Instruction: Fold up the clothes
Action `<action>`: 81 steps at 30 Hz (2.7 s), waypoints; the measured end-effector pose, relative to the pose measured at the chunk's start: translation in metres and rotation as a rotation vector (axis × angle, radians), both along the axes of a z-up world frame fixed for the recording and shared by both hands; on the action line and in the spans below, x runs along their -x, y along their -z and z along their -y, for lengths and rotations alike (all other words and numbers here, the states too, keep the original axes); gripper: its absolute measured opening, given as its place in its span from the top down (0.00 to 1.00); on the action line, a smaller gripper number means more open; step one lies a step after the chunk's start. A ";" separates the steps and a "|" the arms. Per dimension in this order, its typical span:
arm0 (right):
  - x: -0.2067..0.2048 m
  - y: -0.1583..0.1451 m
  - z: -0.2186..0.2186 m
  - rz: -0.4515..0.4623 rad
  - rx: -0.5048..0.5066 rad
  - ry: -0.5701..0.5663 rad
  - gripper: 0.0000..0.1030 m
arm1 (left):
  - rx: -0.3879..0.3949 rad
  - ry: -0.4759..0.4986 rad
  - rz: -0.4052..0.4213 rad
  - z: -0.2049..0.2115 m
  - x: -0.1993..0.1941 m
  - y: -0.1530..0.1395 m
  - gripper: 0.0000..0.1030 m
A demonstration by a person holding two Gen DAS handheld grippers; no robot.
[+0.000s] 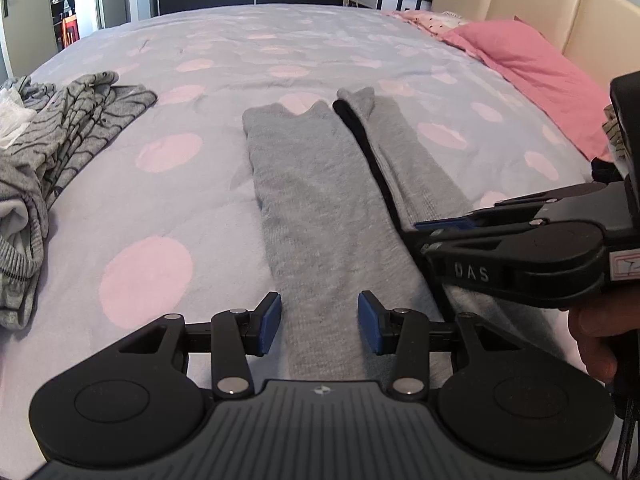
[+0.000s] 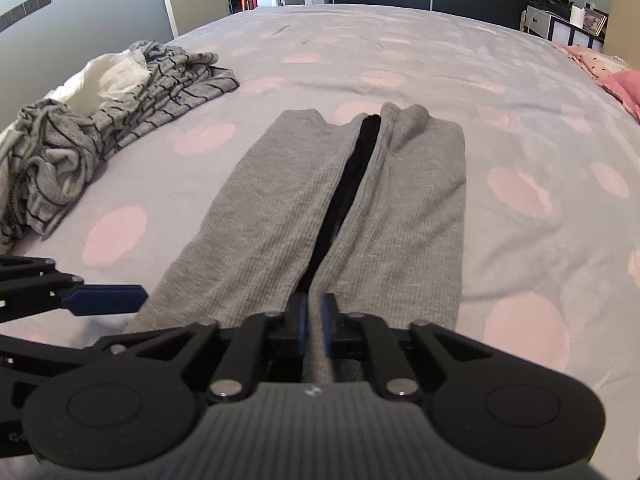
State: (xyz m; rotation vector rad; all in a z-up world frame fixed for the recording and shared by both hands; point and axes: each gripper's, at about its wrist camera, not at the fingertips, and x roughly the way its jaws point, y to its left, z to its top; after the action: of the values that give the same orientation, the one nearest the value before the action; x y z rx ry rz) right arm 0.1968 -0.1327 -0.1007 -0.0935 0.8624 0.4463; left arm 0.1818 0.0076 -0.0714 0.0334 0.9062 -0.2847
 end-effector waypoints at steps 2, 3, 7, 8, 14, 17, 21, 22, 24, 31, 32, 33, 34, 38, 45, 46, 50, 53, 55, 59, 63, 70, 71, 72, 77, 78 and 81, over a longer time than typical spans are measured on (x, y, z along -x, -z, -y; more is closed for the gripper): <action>0.002 -0.010 0.007 0.005 -0.025 0.007 0.58 | 0.017 0.002 0.008 -0.001 -0.003 -0.008 0.55; 0.002 -0.015 0.011 0.010 -0.033 0.006 0.58 | 0.030 0.008 0.013 -0.002 -0.005 -0.012 0.55; -0.005 -0.030 0.030 0.018 -0.046 0.010 0.58 | 0.110 0.027 0.027 -0.014 -0.022 -0.023 0.48; -0.009 -0.032 0.035 0.018 -0.043 0.014 0.58 | 0.126 0.034 0.027 -0.018 -0.027 -0.025 0.48; -0.046 -0.034 0.077 -0.019 -0.079 0.042 0.58 | 0.157 0.051 0.021 -0.035 -0.069 -0.024 0.45; -0.067 -0.026 0.091 -0.072 -0.124 0.041 0.58 | 0.210 0.055 -0.019 -0.041 -0.093 -0.013 0.45; -0.094 -0.014 0.091 -0.117 -0.129 0.016 0.48 | 0.224 0.049 -0.034 -0.045 -0.119 0.005 0.45; -0.100 -0.011 0.091 -0.125 -0.137 0.009 0.48 | 0.230 0.052 -0.039 -0.046 -0.125 0.009 0.45; -0.114 -0.005 0.090 -0.148 -0.155 -0.004 0.48 | 0.246 0.068 -0.059 -0.047 -0.134 0.016 0.45; -0.159 0.015 0.087 -0.199 -0.225 -0.013 0.48 | 0.287 0.142 -0.067 -0.046 -0.162 0.034 0.47; -0.165 0.017 0.086 -0.203 -0.239 -0.017 0.48 | 0.296 0.148 -0.068 -0.046 -0.167 0.035 0.48; -0.171 0.018 0.085 -0.207 -0.253 -0.019 0.48 | 0.304 0.155 -0.070 -0.046 -0.171 0.036 0.48; -0.176 0.020 0.084 -0.211 -0.267 -0.023 0.48 | 0.311 0.162 -0.073 -0.045 -0.176 0.037 0.49; -0.200 0.026 0.080 -0.232 -0.307 -0.040 0.48 | 0.337 0.178 -0.077 -0.044 -0.195 0.041 0.51; -0.230 0.032 0.079 -0.259 -0.400 -0.003 0.58 | 0.382 0.169 -0.066 -0.041 -0.224 0.047 0.58; -0.234 0.031 0.078 -0.264 -0.404 -0.001 0.66 | 0.382 0.163 -0.065 -0.041 -0.227 0.046 0.67; -0.234 0.022 0.073 -0.240 -0.393 -0.063 0.82 | 0.391 0.197 -0.032 -0.042 -0.230 0.039 0.90; -0.225 0.004 0.073 -0.197 -0.382 -0.136 0.84 | 0.366 0.265 0.032 -0.039 -0.216 0.022 0.92; -0.215 -0.012 0.075 -0.167 -0.387 -0.179 0.85 | 0.365 0.301 0.064 -0.038 -0.205 0.007 0.93; -0.186 -0.051 0.076 -0.102 -0.375 -0.289 0.85 | 0.344 0.378 0.110 -0.039 -0.178 -0.026 0.93; -0.141 -0.087 0.075 -0.051 -0.328 -0.411 0.85 | 0.294 0.460 0.139 -0.039 -0.145 -0.055 0.93; -0.056 -0.112 0.082 -0.010 -0.218 -0.563 0.87 | 0.198 0.610 0.146 -0.033 -0.077 -0.079 0.93; -0.046 -0.110 0.083 -0.014 -0.202 -0.581 0.87 | 0.180 0.636 0.141 -0.031 -0.066 -0.079 0.93; -0.037 -0.107 0.085 -0.019 -0.187 -0.598 0.88 | 0.163 0.658 0.137 -0.028 -0.056 -0.078 0.93; 0.002 -0.084 0.095 -0.073 -0.163 -0.653 0.88 | 0.104 0.742 0.087 -0.021 -0.013 -0.061 0.93; 0.008 -0.078 0.096 -0.083 -0.157 -0.657 0.88 | 0.090 0.761 0.075 -0.019 -0.006 -0.056 0.93; 0.022 -0.055 0.100 -0.112 -0.147 -0.652 0.88 | 0.045 0.799 0.033 -0.013 0.008 -0.035 0.93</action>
State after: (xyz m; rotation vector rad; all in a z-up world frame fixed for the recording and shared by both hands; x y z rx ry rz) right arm 0.1753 -0.2323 -0.0455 -0.2172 0.8969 1.1319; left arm 0.1742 0.0208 -0.0366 0.3624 0.8193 -1.0426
